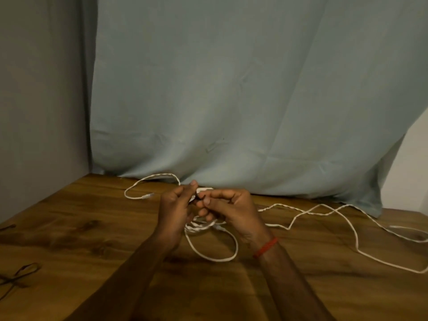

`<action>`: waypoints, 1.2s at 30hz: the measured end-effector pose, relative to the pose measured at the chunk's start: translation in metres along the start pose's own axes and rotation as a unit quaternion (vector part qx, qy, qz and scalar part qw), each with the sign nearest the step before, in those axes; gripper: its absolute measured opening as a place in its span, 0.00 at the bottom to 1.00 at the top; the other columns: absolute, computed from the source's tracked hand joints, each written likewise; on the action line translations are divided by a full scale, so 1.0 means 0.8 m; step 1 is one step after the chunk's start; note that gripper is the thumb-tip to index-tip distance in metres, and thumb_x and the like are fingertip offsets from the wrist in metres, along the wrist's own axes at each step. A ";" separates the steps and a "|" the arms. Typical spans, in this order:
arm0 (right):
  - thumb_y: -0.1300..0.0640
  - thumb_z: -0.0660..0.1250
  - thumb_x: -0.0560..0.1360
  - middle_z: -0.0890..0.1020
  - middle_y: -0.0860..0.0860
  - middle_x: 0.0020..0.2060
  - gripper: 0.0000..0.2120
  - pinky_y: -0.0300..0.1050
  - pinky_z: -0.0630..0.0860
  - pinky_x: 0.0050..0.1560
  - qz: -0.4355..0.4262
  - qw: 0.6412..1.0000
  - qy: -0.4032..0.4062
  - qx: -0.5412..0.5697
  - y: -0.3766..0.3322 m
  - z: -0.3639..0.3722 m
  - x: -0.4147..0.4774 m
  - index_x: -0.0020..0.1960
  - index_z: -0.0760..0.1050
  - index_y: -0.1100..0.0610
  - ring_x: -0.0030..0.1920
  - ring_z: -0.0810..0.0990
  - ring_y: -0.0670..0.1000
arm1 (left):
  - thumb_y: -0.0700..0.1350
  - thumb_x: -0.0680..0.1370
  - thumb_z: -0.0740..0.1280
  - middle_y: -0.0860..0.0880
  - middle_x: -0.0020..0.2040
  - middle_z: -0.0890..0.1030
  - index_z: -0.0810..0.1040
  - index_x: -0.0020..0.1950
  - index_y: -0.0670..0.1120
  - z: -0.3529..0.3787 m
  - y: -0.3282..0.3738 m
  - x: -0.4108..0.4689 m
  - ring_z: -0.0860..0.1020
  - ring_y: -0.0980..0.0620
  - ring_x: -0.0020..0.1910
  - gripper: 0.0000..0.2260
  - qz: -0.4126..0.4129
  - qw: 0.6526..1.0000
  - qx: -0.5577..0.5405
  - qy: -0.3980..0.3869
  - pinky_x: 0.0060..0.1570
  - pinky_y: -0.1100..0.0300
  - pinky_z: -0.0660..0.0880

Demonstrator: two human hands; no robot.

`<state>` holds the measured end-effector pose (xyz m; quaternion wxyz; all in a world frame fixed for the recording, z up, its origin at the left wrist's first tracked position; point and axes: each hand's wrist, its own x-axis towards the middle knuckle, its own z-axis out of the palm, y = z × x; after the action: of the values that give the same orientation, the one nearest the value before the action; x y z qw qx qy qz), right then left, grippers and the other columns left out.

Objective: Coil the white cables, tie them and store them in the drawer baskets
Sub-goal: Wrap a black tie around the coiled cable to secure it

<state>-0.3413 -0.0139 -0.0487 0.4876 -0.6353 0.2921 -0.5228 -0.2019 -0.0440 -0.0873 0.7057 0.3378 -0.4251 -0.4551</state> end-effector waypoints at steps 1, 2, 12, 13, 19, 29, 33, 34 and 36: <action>0.70 0.69 0.75 0.86 0.58 0.39 0.08 0.39 0.81 0.36 -0.017 1.000 0.016 -0.004 0.002 0.000 0.001 0.50 0.84 0.61 0.34 0.84 0.50 | 0.49 0.80 0.69 0.41 0.35 0.79 0.83 0.42 0.41 0.000 0.000 0.001 0.75 0.44 0.32 0.13 0.011 1.000 -0.005 -0.003 0.29 0.60 0.70; 0.69 0.69 0.76 0.86 0.57 0.37 0.07 0.39 0.80 0.33 -0.036 0.999 0.036 -0.014 0.002 -0.001 0.001 0.49 0.84 0.60 0.32 0.83 0.49 | 0.50 0.80 0.69 0.39 0.36 0.79 0.82 0.43 0.40 -0.001 0.000 0.002 0.73 0.43 0.34 0.14 0.021 1.000 -0.007 -0.003 0.32 0.56 0.69; 0.63 0.76 0.72 0.87 0.48 0.37 0.07 0.47 0.83 0.42 -0.110 0.963 0.174 -0.176 0.028 -0.004 -0.004 0.43 0.85 0.52 0.39 0.85 0.51 | 0.43 0.81 0.65 0.46 0.31 0.80 0.83 0.36 0.49 0.000 -0.004 -0.001 0.73 0.43 0.35 0.15 0.059 0.996 0.061 -0.004 0.33 0.56 0.65; 0.63 0.76 0.72 0.87 0.48 0.37 0.07 0.45 0.82 0.42 -0.115 0.960 0.176 -0.188 0.029 -0.001 -0.005 0.43 0.85 0.51 0.39 0.85 0.50 | 0.43 0.81 0.66 0.45 0.31 0.79 0.82 0.37 0.46 -0.002 -0.006 -0.001 0.74 0.45 0.35 0.13 0.070 0.995 0.075 -0.013 0.33 0.56 0.66; 0.61 0.77 0.72 0.87 0.48 0.36 0.04 0.50 0.83 0.44 -0.110 0.952 0.187 -0.216 0.033 -0.001 -0.007 0.45 0.86 0.54 0.39 0.85 0.51 | 0.39 0.81 0.66 0.56 0.28 0.77 0.80 0.41 0.43 -0.002 -0.015 -0.006 0.72 0.62 0.25 0.09 0.111 0.985 0.128 -0.029 0.27 0.67 0.66; 0.65 0.77 0.69 0.85 0.49 0.34 0.15 0.44 0.82 0.36 -0.132 0.939 0.250 -0.197 0.030 0.001 -0.010 0.51 0.76 0.55 0.34 0.84 0.46 | 0.40 0.75 0.74 0.48 0.45 0.86 0.85 0.52 0.44 -0.005 -0.011 -0.009 0.84 0.53 0.41 0.06 0.124 0.974 0.159 -0.103 0.37 0.63 0.77; 0.66 0.77 0.68 0.84 0.49 0.35 0.13 0.43 0.82 0.37 -0.147 0.930 0.249 -0.227 0.032 -0.001 -0.010 0.48 0.79 0.55 0.34 0.83 0.46 | 0.40 0.73 0.75 0.49 0.46 0.87 0.85 0.52 0.45 -0.002 -0.010 -0.013 0.85 0.51 0.45 0.08 0.146 0.966 0.186 -0.102 0.43 0.58 0.82; 0.66 0.77 0.68 0.84 0.49 0.34 0.11 0.41 0.81 0.36 -0.149 0.929 0.248 -0.232 0.033 -0.001 -0.009 0.47 0.81 0.56 0.34 0.82 0.46 | 0.43 0.72 0.76 0.49 0.46 0.87 0.85 0.53 0.45 -0.002 -0.010 -0.014 0.85 0.52 0.45 0.10 0.146 0.967 0.182 -0.100 0.44 0.59 0.82; 0.65 0.77 0.68 0.84 0.48 0.34 0.09 0.36 0.78 0.34 -0.147 0.931 0.245 -0.228 0.033 -0.001 -0.009 0.46 0.82 0.56 0.32 0.79 0.42 | 0.48 0.70 0.75 0.50 0.45 0.87 0.85 0.53 0.46 -0.001 -0.009 -0.015 0.85 0.53 0.44 0.13 0.141 0.970 0.171 -0.095 0.43 0.61 0.81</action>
<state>-0.3403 -0.0169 -0.0758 0.1601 -0.6173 0.4174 -0.6474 -0.2066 -0.0354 -0.0974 0.6511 0.3448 -0.6052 -0.3016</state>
